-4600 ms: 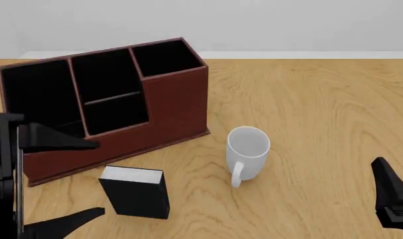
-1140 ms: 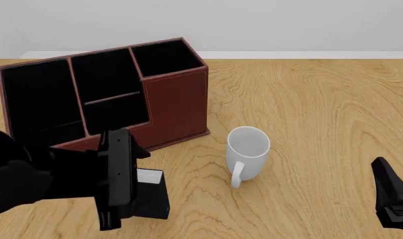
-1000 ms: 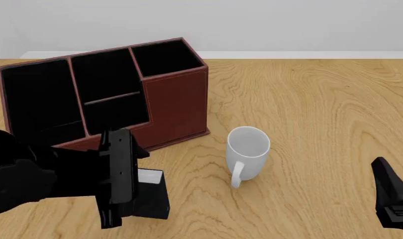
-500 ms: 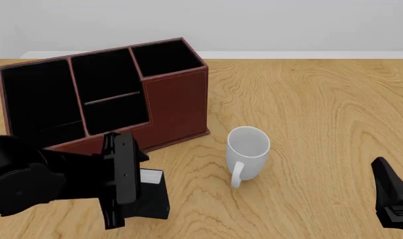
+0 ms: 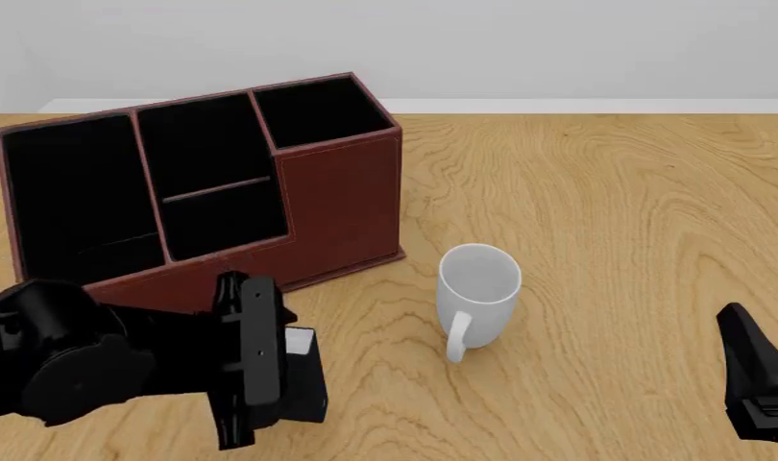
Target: Pick up the book and place it in the front compartment of the caddy.
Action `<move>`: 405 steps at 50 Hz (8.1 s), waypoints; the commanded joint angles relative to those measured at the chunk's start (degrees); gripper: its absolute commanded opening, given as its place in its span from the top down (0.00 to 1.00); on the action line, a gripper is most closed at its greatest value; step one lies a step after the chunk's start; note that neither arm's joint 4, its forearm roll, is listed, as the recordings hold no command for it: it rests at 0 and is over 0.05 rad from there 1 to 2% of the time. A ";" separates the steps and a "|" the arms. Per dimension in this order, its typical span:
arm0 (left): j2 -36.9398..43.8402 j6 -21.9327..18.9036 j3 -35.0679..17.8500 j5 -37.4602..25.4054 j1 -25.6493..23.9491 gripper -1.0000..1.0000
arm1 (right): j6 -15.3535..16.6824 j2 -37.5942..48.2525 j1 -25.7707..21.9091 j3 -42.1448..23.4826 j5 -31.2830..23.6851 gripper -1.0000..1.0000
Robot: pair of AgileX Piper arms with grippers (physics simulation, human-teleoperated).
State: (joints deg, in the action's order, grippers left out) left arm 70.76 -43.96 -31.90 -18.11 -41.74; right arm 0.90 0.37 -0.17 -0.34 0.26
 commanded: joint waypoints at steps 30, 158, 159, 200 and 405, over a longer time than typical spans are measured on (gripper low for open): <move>-1.49 -5.14 0.99 -3.91 -0.22 1.00 | 0.00 0.00 0.01 0.00 0.00 0.00; -7.01 -22.15 -40.03 -32.75 22.69 1.00 | 0.01 0.00 0.01 0.00 0.00 0.00; -6.64 -21.92 -40.50 -32.92 22.53 1.00 | 0.00 0.01 0.00 0.00 0.00 0.00; 2.61 -23.04 -40.05 -23.57 26.19 1.00 | -0.01 0.00 -0.01 0.00 0.00 0.00; 31.30 -32.31 -42.73 6.00 34.15 0.00 | -0.01 0.00 0.00 0.00 0.00 0.00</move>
State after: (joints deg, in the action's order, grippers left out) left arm 102.21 -73.61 -75.49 -17.27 -7.64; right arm 0.90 0.37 -0.17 -0.34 0.26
